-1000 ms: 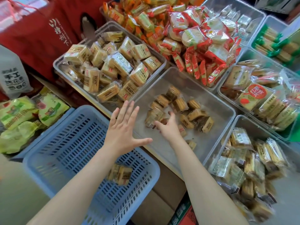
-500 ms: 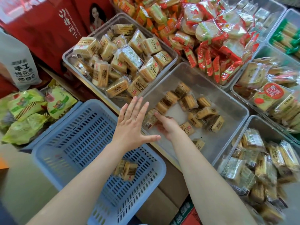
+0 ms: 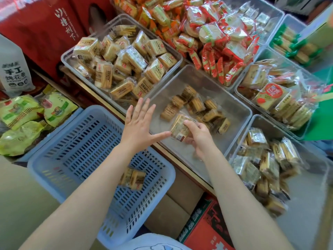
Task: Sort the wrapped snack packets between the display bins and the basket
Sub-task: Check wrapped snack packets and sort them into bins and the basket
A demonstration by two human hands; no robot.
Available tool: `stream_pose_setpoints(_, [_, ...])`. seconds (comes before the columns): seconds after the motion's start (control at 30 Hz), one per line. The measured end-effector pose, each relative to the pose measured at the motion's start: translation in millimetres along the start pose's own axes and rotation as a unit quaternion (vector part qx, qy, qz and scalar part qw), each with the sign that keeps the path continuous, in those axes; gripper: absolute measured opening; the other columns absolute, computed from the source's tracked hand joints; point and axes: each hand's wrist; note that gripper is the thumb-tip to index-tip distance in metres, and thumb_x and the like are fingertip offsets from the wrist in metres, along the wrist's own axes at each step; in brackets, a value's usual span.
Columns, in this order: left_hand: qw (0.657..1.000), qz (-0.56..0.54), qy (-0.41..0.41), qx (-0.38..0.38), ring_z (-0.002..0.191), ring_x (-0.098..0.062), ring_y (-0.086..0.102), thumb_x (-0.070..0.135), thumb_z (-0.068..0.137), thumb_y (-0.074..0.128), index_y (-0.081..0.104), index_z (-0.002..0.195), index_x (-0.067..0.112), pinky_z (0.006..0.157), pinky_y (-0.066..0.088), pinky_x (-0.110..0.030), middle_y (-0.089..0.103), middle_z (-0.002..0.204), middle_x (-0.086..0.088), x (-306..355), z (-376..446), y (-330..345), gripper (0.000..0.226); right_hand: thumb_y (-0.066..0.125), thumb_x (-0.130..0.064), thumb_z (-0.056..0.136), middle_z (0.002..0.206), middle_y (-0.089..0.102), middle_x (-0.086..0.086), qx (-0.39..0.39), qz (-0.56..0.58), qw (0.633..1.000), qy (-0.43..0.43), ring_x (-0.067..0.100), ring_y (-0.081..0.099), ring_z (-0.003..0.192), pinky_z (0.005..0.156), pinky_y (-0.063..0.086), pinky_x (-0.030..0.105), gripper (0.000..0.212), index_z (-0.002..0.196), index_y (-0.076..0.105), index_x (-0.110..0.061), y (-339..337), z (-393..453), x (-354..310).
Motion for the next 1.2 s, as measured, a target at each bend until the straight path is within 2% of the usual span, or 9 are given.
stream_pose_setpoints(0.17, [0.940,-0.334,-0.044,0.057,0.143,-0.009,0.039,0.052,0.099,0.056,0.038,0.154,0.023,0.116,0.034,-0.030,0.042,0.156,0.005,41.6,-48.2,-18.8,0.065,0.071,-0.028,0.094,0.122,0.069,0.014,-0.037,0.024,0.996,-0.078,0.028,0.071,0.108,0.090,0.060,0.044,0.043,0.129,0.050,-0.012,-23.2,-84.3,7.7])
stream_pose_setpoints(0.3, [0.848,-0.514,-0.097,-0.089,0.103,-0.005,0.070,0.049,0.095,0.061,0.055,0.135,0.032,0.076,0.056,-0.018,0.069,0.126,0.003,80.5,-101.0,-18.6,0.043,0.073,-0.039,0.084,0.120,0.073,0.012,-0.082,0.045,0.992,-0.089,0.029,0.069,0.114,0.099,0.054,0.049,0.055,0.130,0.058,-0.012,-29.1,-139.2,32.5])
stream_pose_setpoints(0.37, [0.829,-0.535,-0.113,-0.112,0.101,-0.015,0.074,0.043,0.098,0.063,0.064,0.121,0.032,0.082,0.062,-0.034,0.073,0.119,-0.002,90.8,-120.3,-16.1,0.025,0.073,-0.040,0.086,0.121,0.072,0.014,-0.087,0.059,0.990,-0.090,0.031,0.069,0.114,0.096,0.056,0.048,0.053,0.130,0.061,-0.012,-33.2,-158.1,45.0])
stream_pose_setpoints(0.47, [0.805,-0.565,-0.136,-0.119,0.101,-0.024,0.075,0.038,0.096,0.068,0.063,0.124,0.024,0.089,0.061,-0.051,0.074,0.117,-0.007,95.4,-147.0,-13.0,0.031,0.070,-0.034,0.095,0.116,0.072,0.014,-0.062,0.055,0.993,-0.090,0.032,0.069,0.110,0.076,0.059,0.037,0.034,0.123,0.065,-0.015,-44.8,-184.2,58.4])
stream_pose_setpoints(0.73, [0.776,-0.602,-0.139,-0.127,0.105,-0.026,0.073,0.022,0.098,0.066,0.055,0.133,0.023,0.088,0.061,-0.049,0.074,0.119,-0.007,92.7,-203.9,-16.3,0.037,0.056,-0.008,0.101,0.113,0.071,0.017,-0.061,0.129,0.988,-0.064,0.028,0.071,0.098,0.094,0.053,0.053,0.024,0.125,0.055,-0.004,-79.0,-234.7,70.0])
stream_pose_setpoints(0.83, [0.768,-0.611,-0.139,-0.131,0.101,-0.027,0.075,0.026,0.099,0.063,0.057,0.130,0.022,0.079,0.062,-0.043,0.075,0.114,-0.008,92.0,-217.7,-20.9,0.031,0.048,-0.010,0.103,0.100,0.065,0.009,-0.069,0.099,0.991,-0.058,0.021,0.065,0.087,0.076,0.052,0.045,0.018,0.118,0.056,-0.015,-83.6,-246.6,72.2])
stream_pose_setpoints(1.0, [0.771,-0.613,-0.113,-0.132,0.087,-0.021,0.076,0.016,0.098,0.064,0.062,0.118,0.017,0.061,0.057,-0.024,0.078,0.101,-0.005,89.3,-236.1,-25.2,0.021,0.048,-0.052,0.102,0.088,0.070,0.001,-0.057,-0.119,0.990,-0.046,0.017,0.066,0.084,0.077,0.051,0.034,0.035,0.101,0.066,-0.021,-63.5,-263.5,76.1])
stream_pose_setpoints(1.1, [0.769,-0.616,-0.104,-0.134,0.086,-0.025,0.076,0.009,0.094,0.068,0.064,0.120,0.013,0.060,0.059,-0.028,0.077,0.105,-0.010,85.8,-243.8,-26.5,0.027,0.057,-0.044,0.101,0.081,0.074,-0.003,-0.068,-0.135,0.985,-0.079,0.010,0.069,0.073,0.064,0.050,0.025,0.027,0.097,0.067,-0.019,-54.9,-269.4,77.6])
stream_pose_setpoints(1.2, [0.769,-0.618,-0.095,-0.136,0.092,-0.030,0.076,0.008,0.092,0.070,0.063,0.123,0.012,0.066,0.063,-0.036,0.077,0.108,-0.013,82.5,-248.6,-26.4,0.032,0.066,-0.032,0.098,0.100,0.074,0.001,-0.075,-0.141,0.981,-0.111,0.015,0.072,0.085,0.067,0.053,0.025,0.011,0.106,0.064,-0.024,-55.2,-269.2,80.6])
Point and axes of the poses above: each hand's wrist, its own z-axis towards the middle knuckle, its own y-axis out of the palm, x = y × z
